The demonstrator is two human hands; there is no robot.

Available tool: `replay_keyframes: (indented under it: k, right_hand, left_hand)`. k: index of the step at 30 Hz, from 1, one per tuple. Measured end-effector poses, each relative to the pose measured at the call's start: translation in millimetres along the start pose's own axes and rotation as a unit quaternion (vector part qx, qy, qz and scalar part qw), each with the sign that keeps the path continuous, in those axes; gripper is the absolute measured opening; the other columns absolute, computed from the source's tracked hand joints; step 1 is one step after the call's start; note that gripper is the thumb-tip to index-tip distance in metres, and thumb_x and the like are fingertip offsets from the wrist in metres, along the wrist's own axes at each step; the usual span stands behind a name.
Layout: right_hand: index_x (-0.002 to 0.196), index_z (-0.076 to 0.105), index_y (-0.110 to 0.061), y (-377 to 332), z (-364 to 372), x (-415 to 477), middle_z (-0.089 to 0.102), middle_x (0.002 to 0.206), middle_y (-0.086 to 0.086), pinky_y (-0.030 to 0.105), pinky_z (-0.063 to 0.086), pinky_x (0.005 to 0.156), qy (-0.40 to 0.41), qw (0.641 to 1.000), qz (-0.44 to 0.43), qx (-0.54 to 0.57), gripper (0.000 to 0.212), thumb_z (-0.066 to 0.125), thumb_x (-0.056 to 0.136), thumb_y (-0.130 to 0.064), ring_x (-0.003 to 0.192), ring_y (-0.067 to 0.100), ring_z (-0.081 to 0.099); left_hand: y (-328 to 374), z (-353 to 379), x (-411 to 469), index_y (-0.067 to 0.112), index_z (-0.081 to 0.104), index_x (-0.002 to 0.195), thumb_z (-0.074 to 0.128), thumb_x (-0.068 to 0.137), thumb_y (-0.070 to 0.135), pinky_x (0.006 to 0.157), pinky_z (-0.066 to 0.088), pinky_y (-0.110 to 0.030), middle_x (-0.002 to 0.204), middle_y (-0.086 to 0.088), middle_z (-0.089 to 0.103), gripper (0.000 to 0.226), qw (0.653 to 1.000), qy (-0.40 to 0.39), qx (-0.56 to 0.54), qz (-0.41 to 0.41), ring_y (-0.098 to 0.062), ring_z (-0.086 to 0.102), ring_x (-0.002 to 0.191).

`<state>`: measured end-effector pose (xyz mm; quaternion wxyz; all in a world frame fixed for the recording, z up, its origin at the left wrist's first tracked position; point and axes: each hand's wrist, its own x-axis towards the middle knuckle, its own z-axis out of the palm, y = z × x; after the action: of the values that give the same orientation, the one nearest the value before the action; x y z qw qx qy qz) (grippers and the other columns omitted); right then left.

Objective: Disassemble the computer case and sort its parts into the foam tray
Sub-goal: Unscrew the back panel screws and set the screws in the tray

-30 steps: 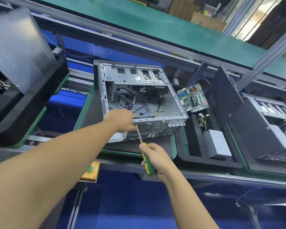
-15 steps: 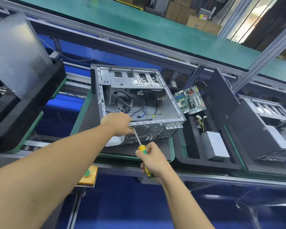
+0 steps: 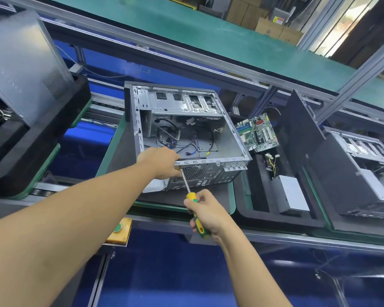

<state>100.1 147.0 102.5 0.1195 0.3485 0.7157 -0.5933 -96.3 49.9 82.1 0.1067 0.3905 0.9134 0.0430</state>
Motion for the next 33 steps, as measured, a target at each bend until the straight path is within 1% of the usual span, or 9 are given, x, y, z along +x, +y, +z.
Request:
replay_keyframes:
  k: [3, 6, 12, 15, 20, 23, 26, 30, 33]
  right_hand:
    - [0.109, 0.053, -0.013, -3, 1, 0, 0.066, 0.079, 0.007, 0.028, 0.045, 0.051, -0.024, 0.996, 0.047, 0.065, 0.03, 0.051, 0.099, -0.041, 0.047, 0.018, 0.051]
    - [0.107, 0.061, -0.006, -5, 0, 0, 0.072, 0.073, 0.009, 0.028, 0.042, 0.052, -0.023, 0.993, 0.073, 0.095, 0.032, 0.043, 0.103, -0.031, 0.046, 0.018, 0.051]
    - [0.103, 0.054, -0.014, 3, -6, 0, 0.066, 0.087, 0.009, 0.031, 0.053, 0.056, 0.018, 0.998, -0.013, 0.055, 0.017, 0.063, 0.097, -0.026, 0.059, 0.019, 0.063]
    - [0.104, 0.047, -0.019, 2, -7, 2, 0.061, 0.091, 0.008, 0.031, 0.055, 0.056, 0.027, 0.999, -0.012, 0.029, 0.02, 0.064, 0.094, -0.023, 0.055, 0.017, 0.06]
    - [0.102, 0.057, -0.013, -4, -2, 1, 0.056, 0.077, 0.007, 0.028, 0.047, 0.051, -0.004, 0.994, 0.058, 0.092, 0.027, 0.053, 0.098, -0.039, 0.053, 0.018, 0.053]
    - [0.095, 0.063, -0.009, -3, 0, 2, 0.063, 0.074, 0.006, 0.026, 0.043, 0.052, -0.018, 0.991, 0.061, 0.117, 0.022, 0.049, 0.098, -0.026, 0.052, 0.018, 0.049]
    - [0.094, 0.059, -0.009, 0, 0, 1, 0.064, 0.075, 0.007, 0.029, 0.045, 0.055, -0.014, 0.995, 0.029, 0.095, 0.02, 0.051, 0.101, -0.026, 0.057, 0.018, 0.051]
    - [0.101, 0.052, -0.013, 2, -2, 0, 0.062, 0.093, 0.011, 0.033, 0.056, 0.06, 0.002, 0.998, -0.005, 0.07, 0.019, 0.058, 0.101, -0.031, 0.06, 0.017, 0.059]
    - [0.104, 0.047, -0.019, 1, -3, -1, 0.062, 0.103, 0.012, 0.028, 0.053, 0.05, 0.009, 0.999, 0.001, 0.046, 0.019, 0.06, 0.098, -0.031, 0.054, 0.015, 0.06]
  left_hand:
    - [0, 0, 0, 0.032, 0.059, 0.094, 0.052, 0.086, 0.069, 0.064, 0.049, -0.035, 0.081, 0.008, 0.057, 0.039, 1.0, -0.004, 0.007, 0.003, -0.025, 0.06, 0.08]
    - [0, 1, 1, 0.034, 0.061, 0.111, 0.05, 0.086, 0.069, 0.064, 0.045, -0.034, 0.092, 0.006, 0.062, 0.044, 1.0, -0.002, 0.016, 0.005, -0.025, 0.061, 0.087]
    - [0, -1, 0, 0.037, 0.061, 0.11, 0.051, 0.086, 0.07, 0.069, 0.052, -0.036, 0.09, 0.009, 0.062, 0.042, 1.0, -0.016, -0.003, 0.001, -0.023, 0.061, 0.086]
    - [0, 0, -1, 0.038, 0.057, 0.116, 0.049, 0.086, 0.071, 0.069, 0.049, -0.035, 0.105, 0.007, 0.064, 0.045, 1.0, -0.01, 0.013, 0.002, -0.024, 0.062, 0.094]
    - [1, 0, -4, 0.034, 0.045, 0.083, 0.055, 0.089, 0.061, 0.073, 0.052, -0.039, 0.096, 0.013, 0.052, 0.029, 0.999, 0.014, -0.003, 0.043, -0.017, 0.056, 0.088]
    - [-4, 3, -10, 0.036, 0.054, 0.106, 0.058, 0.091, 0.047, 0.077, 0.054, -0.04, 0.1, 0.016, 0.052, 0.02, 0.994, 0.061, -0.047, 0.078, -0.015, 0.06, 0.098]
    - [-8, 7, -16, 0.042, 0.042, 0.13, 0.06, 0.092, 0.037, 0.081, 0.055, -0.042, 0.12, 0.016, 0.06, 0.042, 0.986, 0.074, -0.112, 0.095, -0.012, 0.062, 0.102]
    - [-9, 9, -19, 0.043, 0.037, 0.123, 0.061, 0.095, 0.031, 0.084, 0.054, -0.04, 0.125, 0.014, 0.06, 0.039, 0.978, 0.087, -0.148, 0.12, -0.01, 0.061, 0.102]
    - [-8, 9, -19, 0.04, 0.042, 0.124, 0.06, 0.095, 0.026, 0.086, 0.052, -0.036, 0.127, 0.016, 0.055, 0.036, 0.971, 0.103, -0.16, 0.147, -0.007, 0.057, 0.104]
